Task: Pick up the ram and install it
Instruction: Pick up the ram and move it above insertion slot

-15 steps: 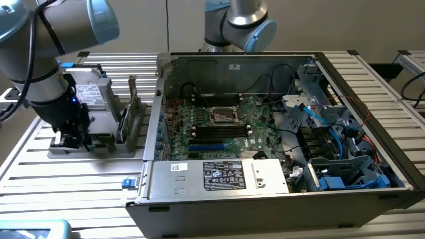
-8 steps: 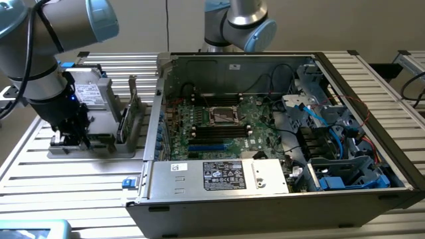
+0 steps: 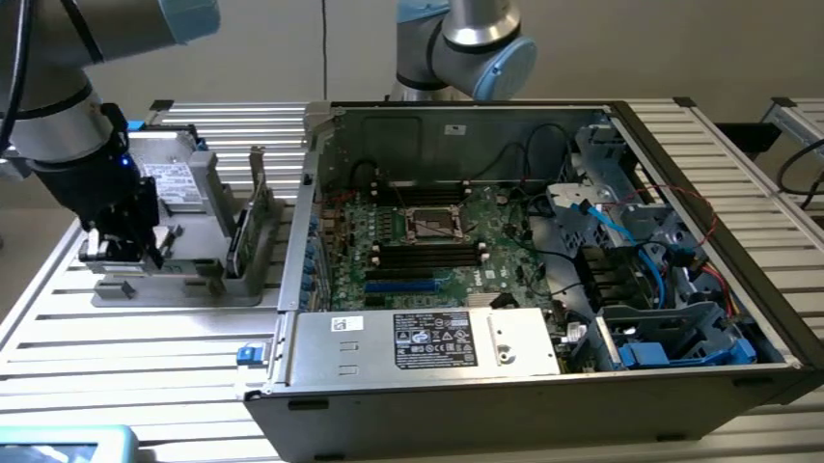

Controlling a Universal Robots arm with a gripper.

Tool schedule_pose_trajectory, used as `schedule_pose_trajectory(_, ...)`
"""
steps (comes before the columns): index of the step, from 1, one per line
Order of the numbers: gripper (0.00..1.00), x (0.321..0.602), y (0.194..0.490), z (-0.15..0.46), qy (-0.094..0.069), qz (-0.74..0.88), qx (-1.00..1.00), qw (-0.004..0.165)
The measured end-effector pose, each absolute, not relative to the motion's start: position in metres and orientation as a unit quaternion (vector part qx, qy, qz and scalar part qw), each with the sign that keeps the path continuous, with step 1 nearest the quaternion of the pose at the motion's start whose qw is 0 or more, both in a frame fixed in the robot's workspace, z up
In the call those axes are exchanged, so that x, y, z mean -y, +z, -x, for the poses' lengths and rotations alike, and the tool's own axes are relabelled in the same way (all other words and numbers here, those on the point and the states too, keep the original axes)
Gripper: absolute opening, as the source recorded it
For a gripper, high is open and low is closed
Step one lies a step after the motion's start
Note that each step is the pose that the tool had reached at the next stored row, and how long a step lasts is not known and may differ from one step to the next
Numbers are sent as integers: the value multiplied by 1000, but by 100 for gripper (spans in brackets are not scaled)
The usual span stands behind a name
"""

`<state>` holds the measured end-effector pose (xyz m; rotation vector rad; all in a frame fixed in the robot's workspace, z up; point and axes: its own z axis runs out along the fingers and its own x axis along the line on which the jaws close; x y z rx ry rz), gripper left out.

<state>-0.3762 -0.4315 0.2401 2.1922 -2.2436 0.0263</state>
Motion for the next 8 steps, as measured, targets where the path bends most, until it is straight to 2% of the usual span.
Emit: schedule_pose_trajectory(8, 13, 431, 277, 376, 8, -699, 715, 2)
